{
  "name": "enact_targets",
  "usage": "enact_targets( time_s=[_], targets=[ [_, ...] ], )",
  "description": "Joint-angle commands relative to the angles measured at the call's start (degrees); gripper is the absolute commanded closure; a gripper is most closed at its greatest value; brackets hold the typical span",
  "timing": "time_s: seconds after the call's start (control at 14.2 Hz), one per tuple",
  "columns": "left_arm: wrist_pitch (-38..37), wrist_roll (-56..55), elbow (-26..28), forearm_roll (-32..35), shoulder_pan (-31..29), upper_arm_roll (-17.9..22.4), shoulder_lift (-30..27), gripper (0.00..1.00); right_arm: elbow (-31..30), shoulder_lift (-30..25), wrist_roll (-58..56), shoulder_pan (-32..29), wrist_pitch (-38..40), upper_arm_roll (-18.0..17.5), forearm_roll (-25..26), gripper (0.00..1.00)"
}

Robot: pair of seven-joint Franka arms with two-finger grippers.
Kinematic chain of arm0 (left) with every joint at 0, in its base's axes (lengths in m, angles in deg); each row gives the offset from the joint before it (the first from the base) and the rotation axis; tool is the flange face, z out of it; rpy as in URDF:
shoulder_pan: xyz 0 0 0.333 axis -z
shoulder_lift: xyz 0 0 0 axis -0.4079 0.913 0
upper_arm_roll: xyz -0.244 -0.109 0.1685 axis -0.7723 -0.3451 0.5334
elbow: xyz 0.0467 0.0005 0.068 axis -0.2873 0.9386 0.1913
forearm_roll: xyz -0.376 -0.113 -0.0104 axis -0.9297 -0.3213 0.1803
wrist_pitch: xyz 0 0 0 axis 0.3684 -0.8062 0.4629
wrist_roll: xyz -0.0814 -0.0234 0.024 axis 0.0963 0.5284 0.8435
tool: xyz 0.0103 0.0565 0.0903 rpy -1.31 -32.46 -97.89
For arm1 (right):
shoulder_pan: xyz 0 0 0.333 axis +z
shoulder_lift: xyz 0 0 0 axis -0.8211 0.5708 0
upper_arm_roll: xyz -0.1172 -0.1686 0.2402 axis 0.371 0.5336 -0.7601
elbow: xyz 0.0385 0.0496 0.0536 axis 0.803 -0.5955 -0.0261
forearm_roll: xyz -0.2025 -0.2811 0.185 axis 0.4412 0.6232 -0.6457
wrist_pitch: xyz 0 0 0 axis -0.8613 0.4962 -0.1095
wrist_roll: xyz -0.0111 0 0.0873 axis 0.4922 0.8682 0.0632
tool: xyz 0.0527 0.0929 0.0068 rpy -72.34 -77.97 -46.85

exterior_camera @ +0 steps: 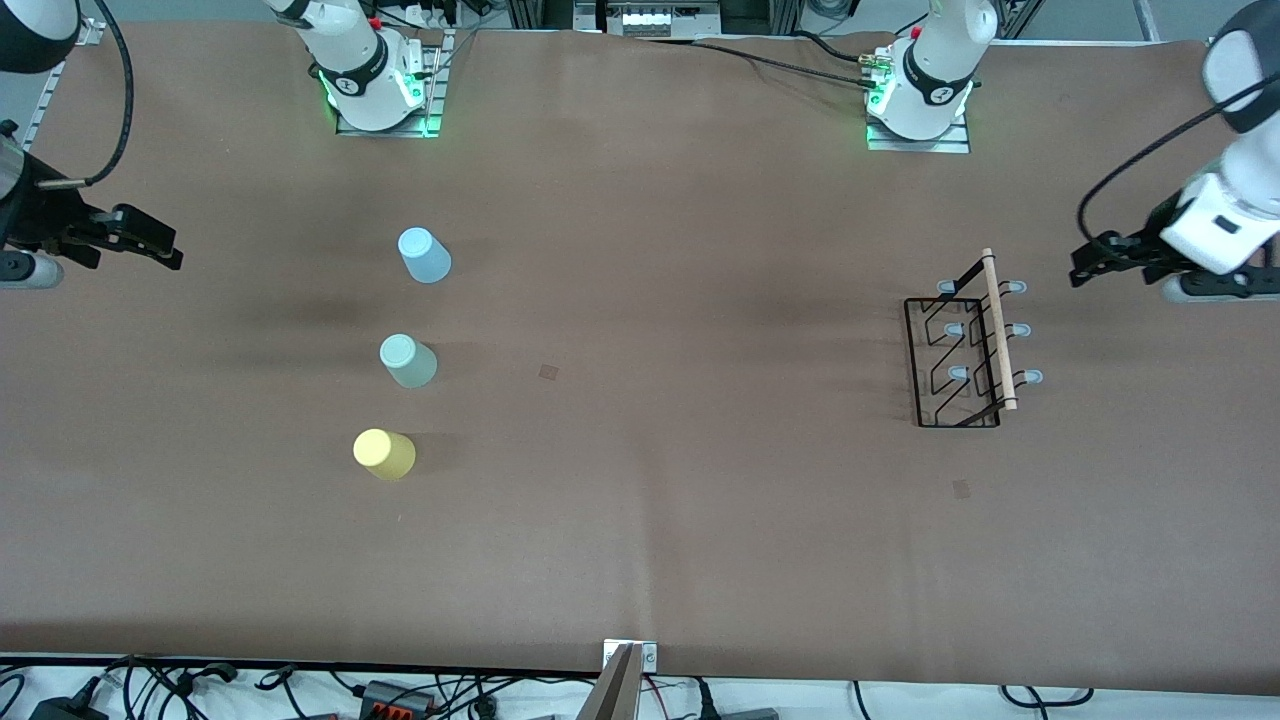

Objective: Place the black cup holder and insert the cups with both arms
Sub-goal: 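Reach the left gripper to the holder while the right gripper reaches the cups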

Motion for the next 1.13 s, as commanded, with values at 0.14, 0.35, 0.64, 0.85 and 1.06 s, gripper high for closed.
enact_targets(
  time_s=[0.14, 0.35, 0.64, 0.85, 1.06],
  targets=[
    [4.3, -5.1, 6.1, 0.5, 0.4, -3.5, -2.9, 0.0, 0.9, 8.2, 0.6, 5.8, -3.6, -0.5, 0.0, 0.0],
    [10.9, -10.2, 8.2, 0.5, 0.2, -8.4, 0.1, 0.0, 0.9, 12.9, 3.6, 8.5, -7.8, -0.5, -0.1, 0.0],
    [22.2, -9.7, 12.3, 0.6, -0.3, -8.4, 4.1, 0.0, 0.8, 18.2, 9.1, 11.1, -12.1, -0.5, -0.1, 0.0],
    [23.4, -9.1, 12.7, 0.6, -2.0, -8.4, 5.1, 0.01, 0.7, 20.6, 10.0, 11.1, -12.9, -0.5, -0.5, 0.0],
    [23.6, -9.5, 13.0, 0.6, -2.0, -8.4, 6.3, 0.06, 0.7, 21.4, 10.0, 11.0, -13.1, -0.4, -0.8, 0.0]
  ],
)
